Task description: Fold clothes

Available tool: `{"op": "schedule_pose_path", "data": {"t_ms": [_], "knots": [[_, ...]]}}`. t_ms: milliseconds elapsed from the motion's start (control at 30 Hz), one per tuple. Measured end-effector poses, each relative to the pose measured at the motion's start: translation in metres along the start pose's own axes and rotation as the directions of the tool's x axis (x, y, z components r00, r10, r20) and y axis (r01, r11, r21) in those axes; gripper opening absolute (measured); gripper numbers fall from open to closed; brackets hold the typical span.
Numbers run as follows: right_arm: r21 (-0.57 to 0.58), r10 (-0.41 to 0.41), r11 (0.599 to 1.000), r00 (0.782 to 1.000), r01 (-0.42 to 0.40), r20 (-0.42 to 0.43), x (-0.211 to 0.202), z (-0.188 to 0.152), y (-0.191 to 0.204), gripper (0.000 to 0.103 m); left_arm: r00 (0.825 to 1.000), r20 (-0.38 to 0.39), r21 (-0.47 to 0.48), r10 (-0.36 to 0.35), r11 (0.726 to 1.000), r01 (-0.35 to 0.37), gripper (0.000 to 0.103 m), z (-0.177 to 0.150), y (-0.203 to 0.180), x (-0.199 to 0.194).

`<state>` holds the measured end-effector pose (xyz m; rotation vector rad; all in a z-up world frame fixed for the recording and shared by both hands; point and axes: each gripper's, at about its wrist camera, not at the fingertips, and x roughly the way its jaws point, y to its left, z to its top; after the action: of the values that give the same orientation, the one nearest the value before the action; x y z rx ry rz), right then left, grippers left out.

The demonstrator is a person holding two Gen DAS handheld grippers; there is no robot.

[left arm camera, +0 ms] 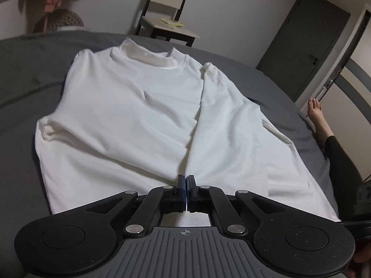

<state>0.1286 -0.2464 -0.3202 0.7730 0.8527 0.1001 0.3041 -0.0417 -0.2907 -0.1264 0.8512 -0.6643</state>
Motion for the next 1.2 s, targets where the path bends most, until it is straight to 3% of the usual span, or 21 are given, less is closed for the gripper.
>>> {"op": "schedule_pose_path", "data": {"t_ms": [100, 200, 267, 333, 367, 400, 467, 600, 700, 767, 900, 1000, 1100, 1200], "knots": [[-0.022, -0.035, 0.999, 0.999, 0.034, -0.004, -0.003, -0.004, 0.006, 0.004, 0.999, -0.032, -0.004, 0.025, 1.000, -0.026, 0.001, -0.005, 0.003, 0.009], [0.026, -0.031, 0.999, 0.999, 0.032, -0.034, 0.003, -0.003, 0.000, 0.007, 0.999, -0.025, 0.001, 0.043, 0.999, -0.043, 0.001, -0.007, 0.005, 0.010], [0.019, -0.002, 1.000, 0.998, 0.003, -0.057, 0.000, 0.001, 0.003, 0.024, 0.999, -0.006, 0.000, 0.053, 0.999, -0.053, 0.002, -0.008, 0.005, 0.006], [-0.017, -0.008, 1.000, 1.000, 0.008, -0.029, -0.013, 0.004, 0.008, 0.045, 0.999, 0.002, 0.002, 0.043, 0.999, -0.043, 0.013, -0.010, 0.005, 0.000], [-0.036, -0.019, 0.999, 1.000, 0.019, 0.002, -0.021, 0.006, 0.009, 0.047, 0.999, 0.004, 0.005, 0.038, 0.999, -0.038, 0.033, -0.012, 0.005, -0.005], [-0.052, -0.032, 0.998, 0.999, 0.033, 0.033, -0.030, 0.009, 0.009, 0.047, 0.999, 0.008, -0.001, 0.034, 0.999, -0.034, 0.071, -0.015, 0.006, -0.011], [-0.048, -0.057, 0.997, 0.993, 0.062, 0.100, -0.043, 0.026, 0.001, 0.048, 0.999, 0.039, -0.036, 0.028, 0.999, -0.027, 0.103, -0.023, 0.008, -0.026], [0.046, -0.083, 0.996, 0.974, 0.075, 0.210, -0.053, 0.086, -0.034, 0.051, 0.990, 0.140, -0.106, -0.033, 0.993, 0.048, 0.103, -0.034, 0.011, -0.052], [0.149, -0.029, 0.989, 0.974, -0.005, 0.223, -0.042, 0.131, -0.072, 0.055, 0.966, 0.206, -0.093, -0.155, 0.980, 0.178, 0.103, -0.042, 0.002, -0.056], [0.238, 0.018, 0.969, 0.977, -0.069, 0.212, -0.026, 0.151, -0.096, 0.056, 0.965, 0.175, -0.065, -0.196, 0.976, 0.210, 0.103, -0.048, -0.006, -0.044], [0.318, 0.061, 0.938, 0.971, -0.134, 0.232, 0.004, 0.166, -0.117, 0.057, 0.980, 0.068, -0.095, -0.188, 0.976, 0.194, 0.103, -0.059, -0.006, -0.014], [0.354, 0.074, 0.921, 0.965, -0.163, 0.252, 0.026, 0.168, -0.121, 0.059, 0.977, 0.073, -0.101, -0.201, 0.973, 0.207, 0.103, -0.065, -0.002, -0.008], [0.373, 0.073, 0.907, 0.946, -0.194, 0.316, 0.039, 0.170, -0.120, 0.059, 0.978, 0.069, -0.078, -0.196, 0.977, 0.201, 0.103, -0.068, -0.005, -0.008], [0.412, 0.001, 0.894, 0.917, -0.179, 0.398, 0.038, 0.172, -0.119, 0.058, 0.983, 0.063, -0.014, -0.173, 0.985, 0.175, 0.103, -0.072, -0.012, -0.009]]}}
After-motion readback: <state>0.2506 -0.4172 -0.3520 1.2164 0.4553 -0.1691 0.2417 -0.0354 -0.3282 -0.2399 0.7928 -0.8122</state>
